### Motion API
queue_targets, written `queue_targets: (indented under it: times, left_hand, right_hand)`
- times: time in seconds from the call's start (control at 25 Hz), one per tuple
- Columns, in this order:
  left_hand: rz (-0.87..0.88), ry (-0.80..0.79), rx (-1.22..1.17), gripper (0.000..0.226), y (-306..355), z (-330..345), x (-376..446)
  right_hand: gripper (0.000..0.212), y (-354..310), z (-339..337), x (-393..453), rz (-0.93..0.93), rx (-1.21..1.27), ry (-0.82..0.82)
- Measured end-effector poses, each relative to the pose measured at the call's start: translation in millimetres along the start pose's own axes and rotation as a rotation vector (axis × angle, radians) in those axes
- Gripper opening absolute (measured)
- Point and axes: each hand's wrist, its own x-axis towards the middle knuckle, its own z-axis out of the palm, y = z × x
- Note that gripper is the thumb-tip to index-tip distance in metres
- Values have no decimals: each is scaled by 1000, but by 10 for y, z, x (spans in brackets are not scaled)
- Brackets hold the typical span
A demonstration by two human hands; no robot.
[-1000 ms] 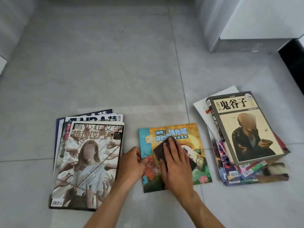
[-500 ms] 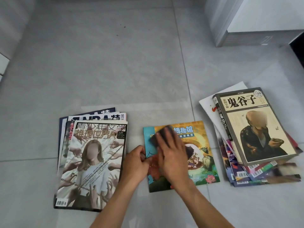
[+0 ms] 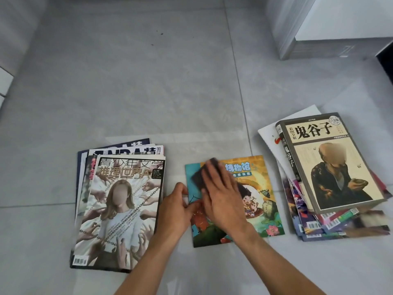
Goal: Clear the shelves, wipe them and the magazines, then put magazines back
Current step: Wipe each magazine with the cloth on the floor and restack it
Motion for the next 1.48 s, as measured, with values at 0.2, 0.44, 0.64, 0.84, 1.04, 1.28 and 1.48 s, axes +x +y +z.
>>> queue_targets:
  times: [0.2, 0.44, 0.64, 0.84, 1.04, 1.28, 1.48]
  left_hand:
    - [29, -65, -64, 54, 28, -13, -52]
    - [36, -36, -64, 65, 14, -2, -36]
    - [14, -73, -72, 63, 38, -14, -57]
    - [6, -101, -55, 59, 72, -27, -52]
    - [11, -117, -60, 56, 43, -68, -48]
    - [-38, -186, -73, 64, 19, -80, -51]
    - [-29, -184, -62, 68, 25, -117, -41]
  right_hand:
    - [47, 713, -131, -50, 192, 34, 154]
    - [42, -116, 96, 79, 175, 85, 155]
    - [39, 496, -59, 192, -29, 76, 44]
    - [43, 265, -66, 358, 519, 142, 180]
    - [43, 166, -18, 268, -95, 189, -20]
    - [45, 646, -190, 143, 381, 130, 141]
    - [48, -206, 68, 218, 86, 162, 43]
